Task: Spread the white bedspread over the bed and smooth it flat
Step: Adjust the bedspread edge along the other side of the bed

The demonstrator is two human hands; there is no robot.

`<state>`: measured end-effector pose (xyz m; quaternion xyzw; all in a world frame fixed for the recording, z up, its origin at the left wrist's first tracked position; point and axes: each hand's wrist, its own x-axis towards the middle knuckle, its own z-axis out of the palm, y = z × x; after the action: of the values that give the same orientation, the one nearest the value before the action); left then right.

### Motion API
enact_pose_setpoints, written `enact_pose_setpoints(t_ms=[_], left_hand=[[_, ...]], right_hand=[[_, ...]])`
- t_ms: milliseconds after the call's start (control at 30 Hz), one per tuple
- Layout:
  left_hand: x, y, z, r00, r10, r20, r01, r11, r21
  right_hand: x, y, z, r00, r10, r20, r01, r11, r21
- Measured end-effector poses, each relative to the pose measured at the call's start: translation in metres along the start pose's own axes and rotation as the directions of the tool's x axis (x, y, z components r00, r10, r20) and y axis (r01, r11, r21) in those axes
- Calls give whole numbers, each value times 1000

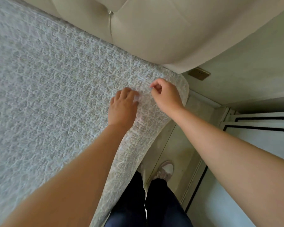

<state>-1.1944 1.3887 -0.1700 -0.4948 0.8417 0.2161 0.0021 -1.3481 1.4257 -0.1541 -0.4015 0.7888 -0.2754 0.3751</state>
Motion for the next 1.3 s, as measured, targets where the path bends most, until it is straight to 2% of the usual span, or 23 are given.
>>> enact_pose_setpoints(t_ms=[67,200,300,400,533,633,700,767,833,900,967,1033,1100,1167,1200,1300], left_hand=[[-10,-33,-10,997,-66,-36,66,998,3],[-25,-121,-36,989,-148,-4,148,984,101],[-17,-164,-62,997,-76,-6,76,984,161],[1,-196,-85,998,-66,11,64,986,152],[16,-226,-94,996,-67,60,61,993,105],[25,-225,-93,997,-8,75,1,995,101],[24,-230,-94,995,10,96,-23,990,138],[25,-232,-97,988,-2,152,-31,977,211],[24,-237,-103,964,-20,267,-55,961,271],[19,-240,-111,899,-65,433,-77,950,302],[11,-249,-119,852,-102,514,-70,950,304],[5,-259,-125,882,-74,465,-42,971,234],[4,-270,-124,968,32,250,-69,987,143],[5,-280,-124,997,31,72,-40,991,131],[7,-284,-124,998,-12,64,4,992,128],[11,-286,-106,986,-89,139,67,986,154]], right_hand=[[1,-19,16,996,-24,85,27,999,-36],[0,-56,70,960,-71,270,98,991,-90],[5,-85,106,923,-132,363,195,970,-143],[18,-115,144,916,-182,359,279,930,-241],[32,-136,189,910,-310,277,409,784,-466],[41,-138,197,918,-348,190,393,735,-552],[42,-146,205,923,-319,214,382,702,-602],[39,-154,210,927,-264,267,375,689,-620],[34,-161,213,906,-219,363,407,685,-604],[25,-164,215,865,-164,475,445,688,-573],[21,-169,222,823,-136,552,480,685,-547],[27,-178,226,824,-195,532,505,680,-532],[45,-187,225,833,-373,410,549,656,-518],[74,-191,224,808,-495,319,580,581,-571],[88,-191,222,812,-481,331,572,545,-613],[130,-182,214,861,-318,398,506,447,-737]])
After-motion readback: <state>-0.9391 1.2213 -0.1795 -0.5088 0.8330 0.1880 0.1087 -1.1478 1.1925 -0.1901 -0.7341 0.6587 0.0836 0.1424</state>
